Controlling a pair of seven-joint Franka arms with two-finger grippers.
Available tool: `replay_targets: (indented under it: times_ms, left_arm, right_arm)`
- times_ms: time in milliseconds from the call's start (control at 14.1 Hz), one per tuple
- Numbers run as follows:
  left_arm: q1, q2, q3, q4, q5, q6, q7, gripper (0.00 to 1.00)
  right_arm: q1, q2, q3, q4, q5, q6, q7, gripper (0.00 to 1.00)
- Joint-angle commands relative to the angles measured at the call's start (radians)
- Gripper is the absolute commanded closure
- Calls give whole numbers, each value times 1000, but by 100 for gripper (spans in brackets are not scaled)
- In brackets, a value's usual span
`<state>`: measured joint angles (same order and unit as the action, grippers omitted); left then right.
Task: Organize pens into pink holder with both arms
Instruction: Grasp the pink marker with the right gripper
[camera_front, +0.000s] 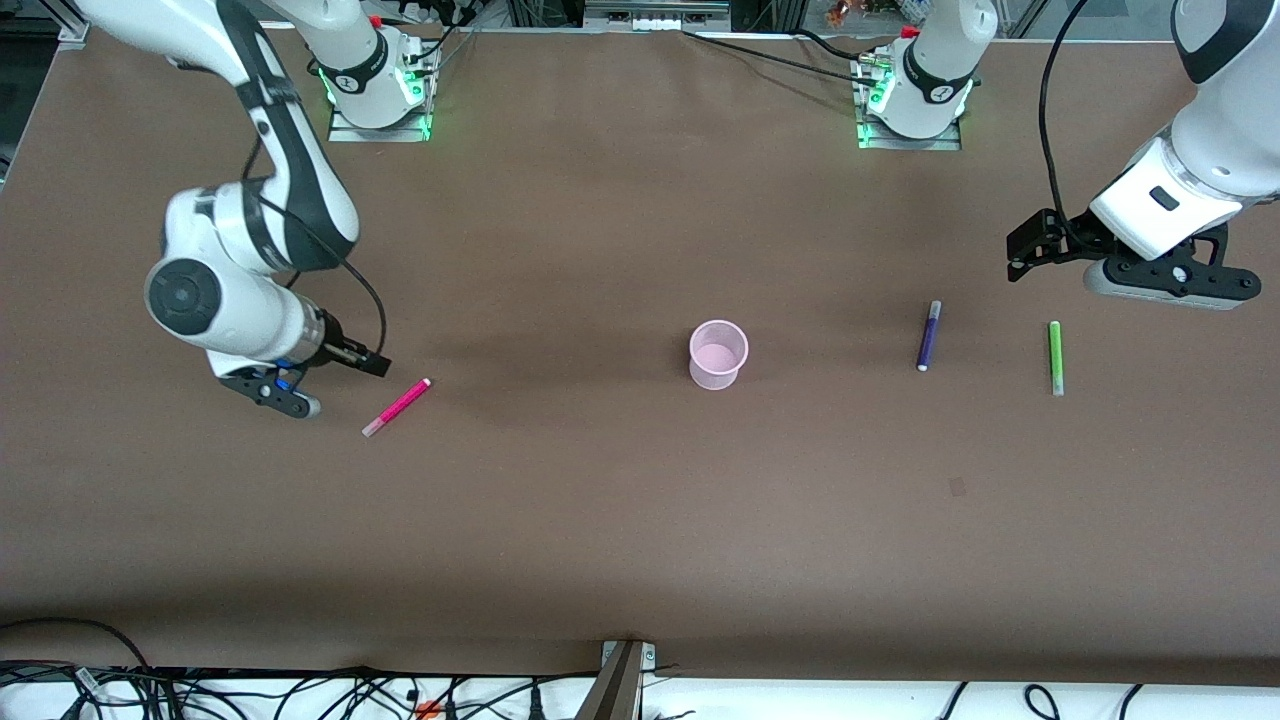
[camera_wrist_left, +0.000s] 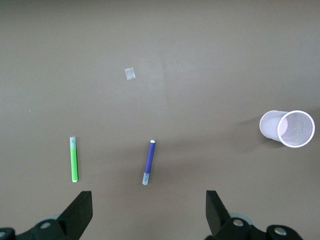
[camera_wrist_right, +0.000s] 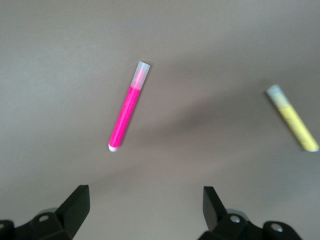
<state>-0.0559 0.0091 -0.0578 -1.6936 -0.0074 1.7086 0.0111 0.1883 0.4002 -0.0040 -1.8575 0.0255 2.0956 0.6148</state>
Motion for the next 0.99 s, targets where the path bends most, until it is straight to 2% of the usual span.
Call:
replay_targets:
  times_ms: [0,141,424,566,919]
  left_arm:
    - [-1,15,-2,35,9,-23,15,0]
    - [-1,15,-2,35,9,-24,15,0]
    - [-1,15,-2,35,9,-23,13,0]
    - [-1,15,-2,35,9,-24,13,0]
    - [-1,15,-2,35,9,-23,13,0]
  right_arm:
    - [5,64,1,4,43,52,63,0]
    - [8,109,1,4,109,99,65,2]
    - [42,134,1,-75,119,243,94,13]
    - [42,146,1,-80,117,273,94,16]
    - [42,175,1,-74,116,325,82,41]
